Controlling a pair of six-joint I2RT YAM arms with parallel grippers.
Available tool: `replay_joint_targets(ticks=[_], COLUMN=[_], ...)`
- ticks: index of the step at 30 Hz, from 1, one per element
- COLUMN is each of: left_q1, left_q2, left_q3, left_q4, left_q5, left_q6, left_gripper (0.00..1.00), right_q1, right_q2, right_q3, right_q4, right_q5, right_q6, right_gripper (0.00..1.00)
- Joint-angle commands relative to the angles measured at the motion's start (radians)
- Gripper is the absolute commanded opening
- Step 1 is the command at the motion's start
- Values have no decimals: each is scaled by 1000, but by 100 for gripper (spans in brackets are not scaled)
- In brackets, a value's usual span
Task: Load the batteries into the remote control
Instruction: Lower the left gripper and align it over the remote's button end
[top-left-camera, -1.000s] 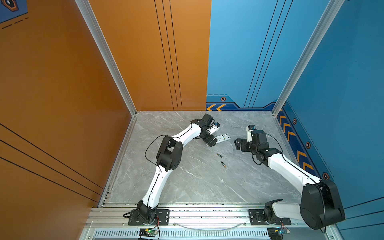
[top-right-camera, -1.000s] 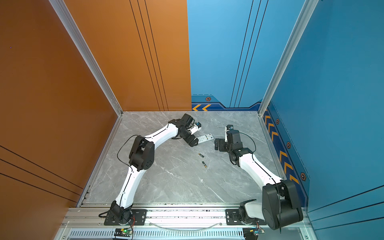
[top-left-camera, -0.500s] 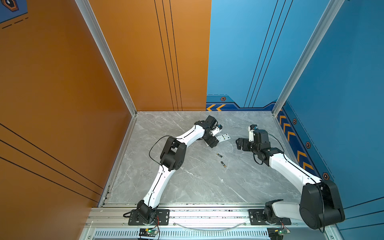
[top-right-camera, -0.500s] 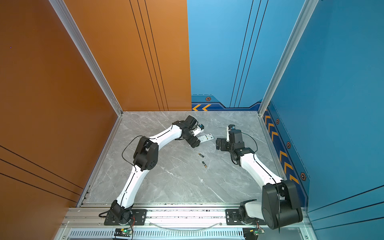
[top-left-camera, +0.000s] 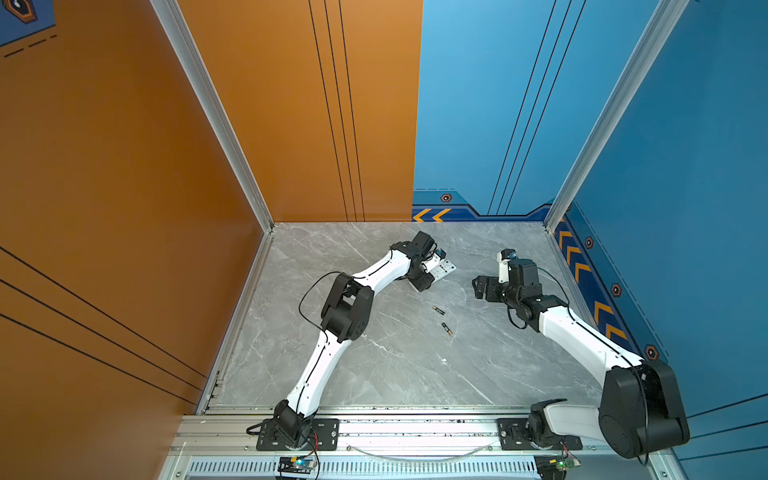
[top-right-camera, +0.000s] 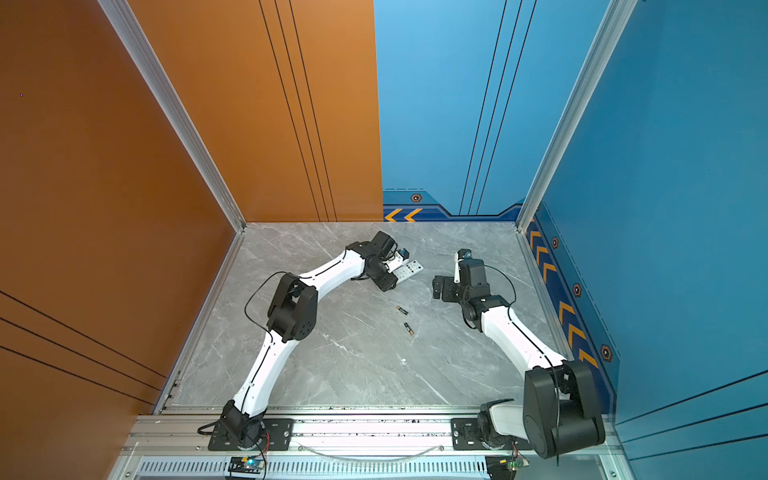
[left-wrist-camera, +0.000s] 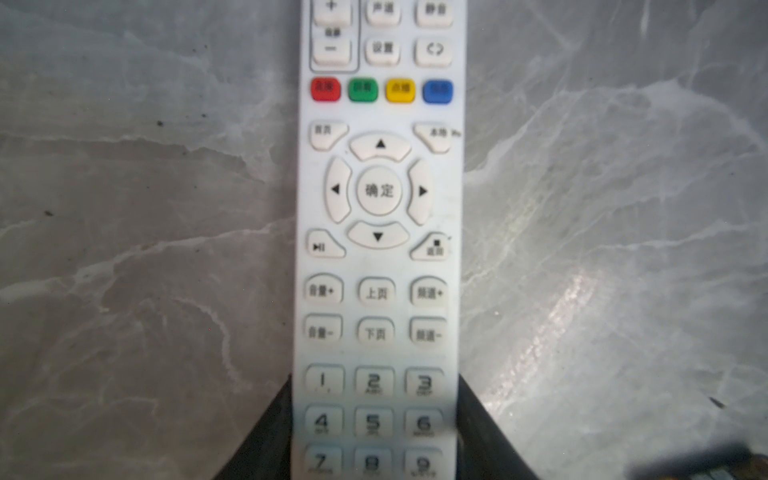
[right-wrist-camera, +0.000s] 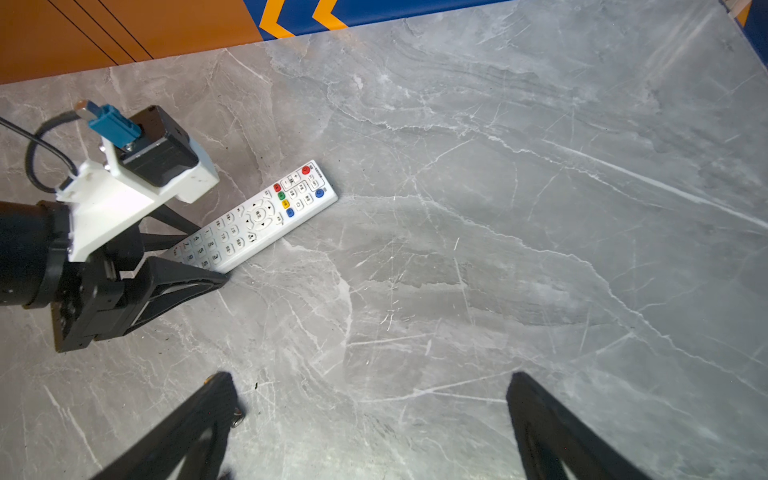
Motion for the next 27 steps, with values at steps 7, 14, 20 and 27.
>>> replay_joint_targets(ticks=[7,14,20,27], left_q1=[-6,-34,-101,-178], left_q2=[-154,-345,-489,-661], left_q3=[-111,-359,-616,-901], left_q4=[-30,-30,-6,62], left_q5=[-84,-157,-243,-320], left_q6=[-157,-306,-435,-578], left_gripper=[32,29,29,31], right_q1=[5,21,54,108], right_q2=[-66,-127,-153,-181], right_q3=[-10,-28,-50,-70], right_q4=[-44,-56,-34,-16], right_q5=[-34,-33,-48,-38], right_q6=[30,47,73,106], right_gripper=[100,100,100,100])
